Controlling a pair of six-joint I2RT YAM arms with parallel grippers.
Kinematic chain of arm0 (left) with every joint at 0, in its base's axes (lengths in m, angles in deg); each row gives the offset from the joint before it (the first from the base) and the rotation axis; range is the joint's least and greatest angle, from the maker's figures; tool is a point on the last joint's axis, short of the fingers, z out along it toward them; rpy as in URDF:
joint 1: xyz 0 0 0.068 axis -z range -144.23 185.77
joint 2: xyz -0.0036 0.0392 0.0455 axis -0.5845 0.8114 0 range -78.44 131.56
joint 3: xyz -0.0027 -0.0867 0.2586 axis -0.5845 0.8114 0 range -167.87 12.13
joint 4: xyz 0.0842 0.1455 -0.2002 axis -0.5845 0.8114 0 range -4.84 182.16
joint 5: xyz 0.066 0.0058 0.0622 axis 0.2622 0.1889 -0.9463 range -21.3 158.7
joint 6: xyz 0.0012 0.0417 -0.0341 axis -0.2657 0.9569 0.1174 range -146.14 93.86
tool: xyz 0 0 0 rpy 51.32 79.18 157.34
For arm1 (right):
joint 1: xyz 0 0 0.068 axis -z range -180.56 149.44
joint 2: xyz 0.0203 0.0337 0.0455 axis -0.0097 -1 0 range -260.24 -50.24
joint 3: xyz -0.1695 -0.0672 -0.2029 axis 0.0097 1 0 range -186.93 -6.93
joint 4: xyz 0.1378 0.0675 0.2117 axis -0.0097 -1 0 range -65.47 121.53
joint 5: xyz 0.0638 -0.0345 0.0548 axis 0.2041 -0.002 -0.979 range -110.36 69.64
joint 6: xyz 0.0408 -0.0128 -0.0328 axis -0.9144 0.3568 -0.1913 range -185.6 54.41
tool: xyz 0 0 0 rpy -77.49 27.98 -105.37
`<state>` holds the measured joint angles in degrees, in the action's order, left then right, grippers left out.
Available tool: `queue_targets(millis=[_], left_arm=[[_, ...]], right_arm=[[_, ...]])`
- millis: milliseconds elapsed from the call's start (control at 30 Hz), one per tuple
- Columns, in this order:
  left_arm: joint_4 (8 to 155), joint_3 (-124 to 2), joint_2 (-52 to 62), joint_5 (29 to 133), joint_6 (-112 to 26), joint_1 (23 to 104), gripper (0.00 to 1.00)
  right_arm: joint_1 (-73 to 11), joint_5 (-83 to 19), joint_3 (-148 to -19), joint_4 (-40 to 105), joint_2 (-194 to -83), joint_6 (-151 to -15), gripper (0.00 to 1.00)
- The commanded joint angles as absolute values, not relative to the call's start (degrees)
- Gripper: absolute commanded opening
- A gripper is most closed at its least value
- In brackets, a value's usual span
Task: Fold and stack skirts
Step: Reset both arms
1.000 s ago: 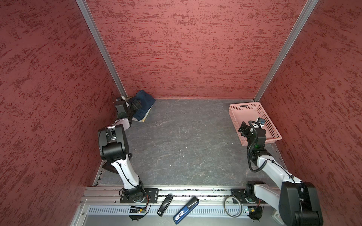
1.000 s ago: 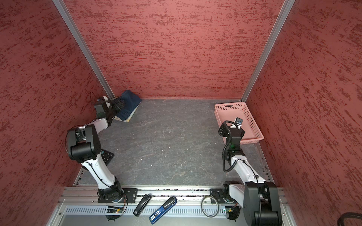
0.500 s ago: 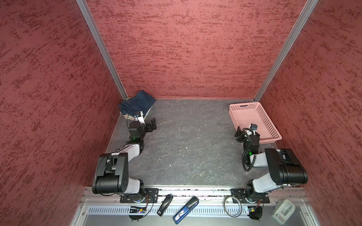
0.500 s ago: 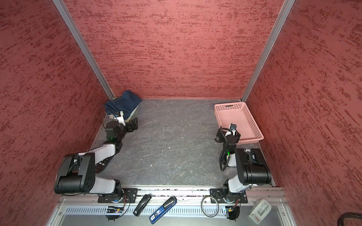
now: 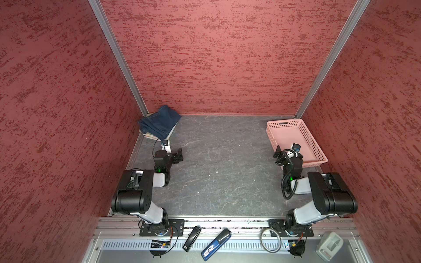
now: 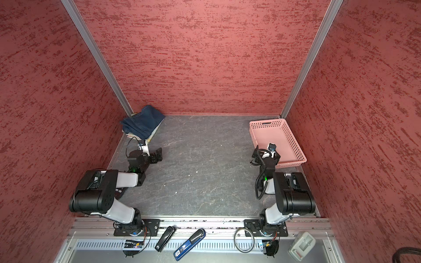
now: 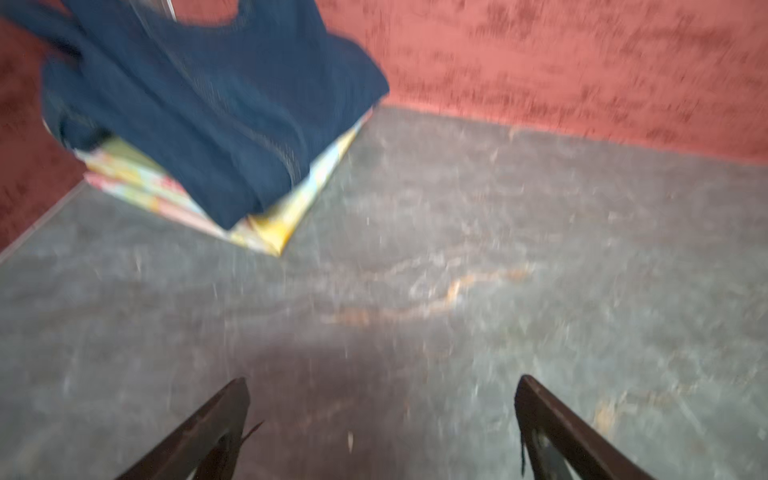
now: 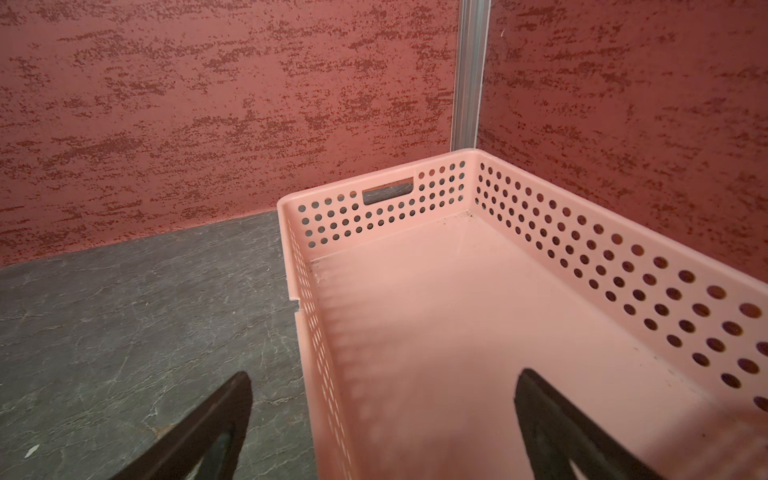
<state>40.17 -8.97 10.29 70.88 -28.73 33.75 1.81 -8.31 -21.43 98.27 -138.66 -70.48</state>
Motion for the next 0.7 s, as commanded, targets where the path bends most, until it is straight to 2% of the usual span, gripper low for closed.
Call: queue_targets(millis=[0,667], left_arm=[[33.77,-9.56,9.61,68.44,-26.88,33.84,1.0],[33.56,-9.32,9.5,67.88,-26.55,34.27,1.0]], right_arm=[[2.02,-8.78,-21.48,100.92,-138.91,-69.91,0.99],[1.6,-9.19,-22.19,99.56,-138.92,-69.16,0.99]])
